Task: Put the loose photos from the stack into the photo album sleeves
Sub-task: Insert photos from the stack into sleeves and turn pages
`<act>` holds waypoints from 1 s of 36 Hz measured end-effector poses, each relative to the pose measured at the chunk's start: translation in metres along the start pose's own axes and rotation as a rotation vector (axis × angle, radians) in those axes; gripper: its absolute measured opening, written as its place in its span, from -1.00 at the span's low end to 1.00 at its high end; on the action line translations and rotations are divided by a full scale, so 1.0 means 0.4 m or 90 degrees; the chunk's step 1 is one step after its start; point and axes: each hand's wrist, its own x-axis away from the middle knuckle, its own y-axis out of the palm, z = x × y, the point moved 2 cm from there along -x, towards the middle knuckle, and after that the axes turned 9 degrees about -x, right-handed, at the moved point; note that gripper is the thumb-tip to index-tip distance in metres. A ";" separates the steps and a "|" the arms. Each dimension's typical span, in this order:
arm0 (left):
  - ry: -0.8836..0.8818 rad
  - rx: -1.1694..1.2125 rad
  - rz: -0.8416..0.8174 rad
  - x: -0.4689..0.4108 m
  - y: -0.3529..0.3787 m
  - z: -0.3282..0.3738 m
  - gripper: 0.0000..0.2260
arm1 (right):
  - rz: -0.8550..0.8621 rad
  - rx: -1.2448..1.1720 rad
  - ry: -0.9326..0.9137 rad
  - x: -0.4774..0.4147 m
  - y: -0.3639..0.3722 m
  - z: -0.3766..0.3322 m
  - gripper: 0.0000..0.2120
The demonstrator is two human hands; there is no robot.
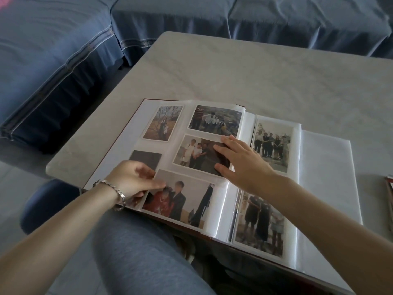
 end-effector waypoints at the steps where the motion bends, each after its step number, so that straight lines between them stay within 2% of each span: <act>1: 0.004 -0.023 -0.003 0.001 0.006 0.003 -0.68 | 0.000 0.000 0.000 0.000 0.001 0.001 -0.45; 5: 0.017 -0.075 0.026 0.001 0.017 0.012 -0.69 | 0.004 -0.004 -0.004 0.000 0.002 0.001 -0.45; 15: 0.011 0.052 0.014 0.008 -0.004 0.012 -0.70 | 0.023 -0.039 -0.022 0.005 -0.012 0.002 -0.46; 19: 0.006 0.097 -0.030 0.012 -0.015 0.018 -0.65 | 0.055 -0.041 -0.038 0.012 -0.025 0.006 -0.52; 24: -0.010 0.043 -0.106 0.013 -0.019 0.023 -0.78 | 0.048 -0.035 -0.038 0.012 -0.025 0.009 -0.53; 36: 0.066 -0.062 0.103 0.033 0.008 0.020 -0.79 | 0.068 -0.060 -0.033 0.011 -0.012 0.010 -0.53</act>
